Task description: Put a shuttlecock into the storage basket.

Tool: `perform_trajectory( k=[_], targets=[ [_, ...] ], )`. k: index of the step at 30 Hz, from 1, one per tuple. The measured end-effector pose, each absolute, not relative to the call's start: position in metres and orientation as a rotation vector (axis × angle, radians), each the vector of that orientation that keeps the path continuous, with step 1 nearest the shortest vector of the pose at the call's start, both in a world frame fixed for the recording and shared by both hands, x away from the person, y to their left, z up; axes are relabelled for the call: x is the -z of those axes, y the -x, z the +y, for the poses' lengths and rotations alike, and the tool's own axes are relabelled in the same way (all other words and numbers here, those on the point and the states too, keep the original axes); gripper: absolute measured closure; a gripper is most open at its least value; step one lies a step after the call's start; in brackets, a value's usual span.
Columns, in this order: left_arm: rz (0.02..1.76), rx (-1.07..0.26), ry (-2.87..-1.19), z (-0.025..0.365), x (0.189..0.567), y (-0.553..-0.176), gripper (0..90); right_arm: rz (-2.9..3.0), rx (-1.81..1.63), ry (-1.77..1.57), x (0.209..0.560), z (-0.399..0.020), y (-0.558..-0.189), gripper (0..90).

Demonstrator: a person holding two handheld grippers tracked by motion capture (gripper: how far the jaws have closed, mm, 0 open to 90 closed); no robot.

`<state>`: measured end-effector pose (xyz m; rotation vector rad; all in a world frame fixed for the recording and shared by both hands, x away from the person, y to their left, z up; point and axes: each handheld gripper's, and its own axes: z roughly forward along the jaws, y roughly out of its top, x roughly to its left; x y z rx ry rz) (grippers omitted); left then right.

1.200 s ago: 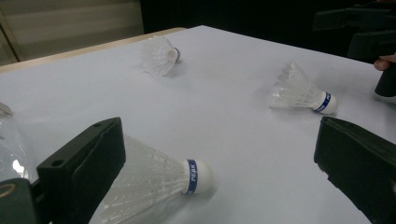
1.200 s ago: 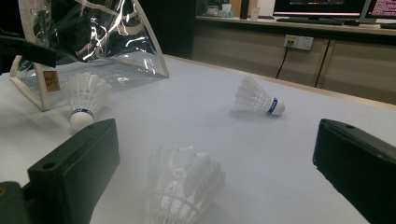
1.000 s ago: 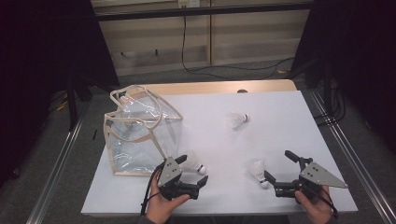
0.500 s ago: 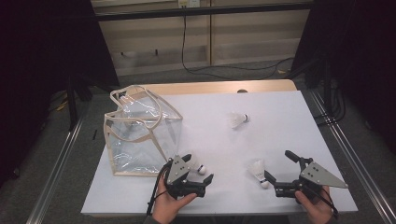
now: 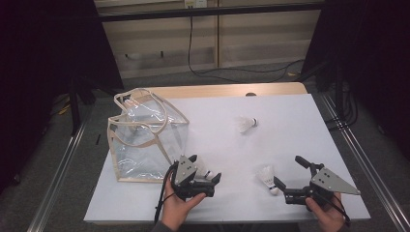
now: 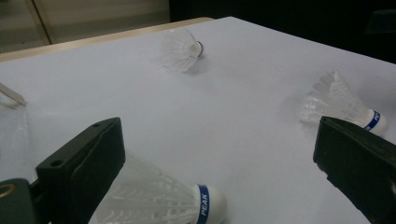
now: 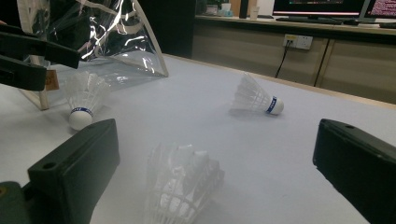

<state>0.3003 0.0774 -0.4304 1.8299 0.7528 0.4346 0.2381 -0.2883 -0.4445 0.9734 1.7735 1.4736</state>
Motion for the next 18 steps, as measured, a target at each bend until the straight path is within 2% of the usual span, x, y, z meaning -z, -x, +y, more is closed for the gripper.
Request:
perform_trajectory(
  k=[11,18],
  targets=[
    [0.829,-0.484,-1.846,0.076,0.430,-0.309,3.1,1.774,-1.475,-0.975,0.445,-0.289,-0.239,0.3],
    [0.887,-0.456,-1.878,0.073,0.432,-0.313,3.1,1.778,-1.472,-0.976,0.446,-0.289,-0.239,0.3]
  ],
)
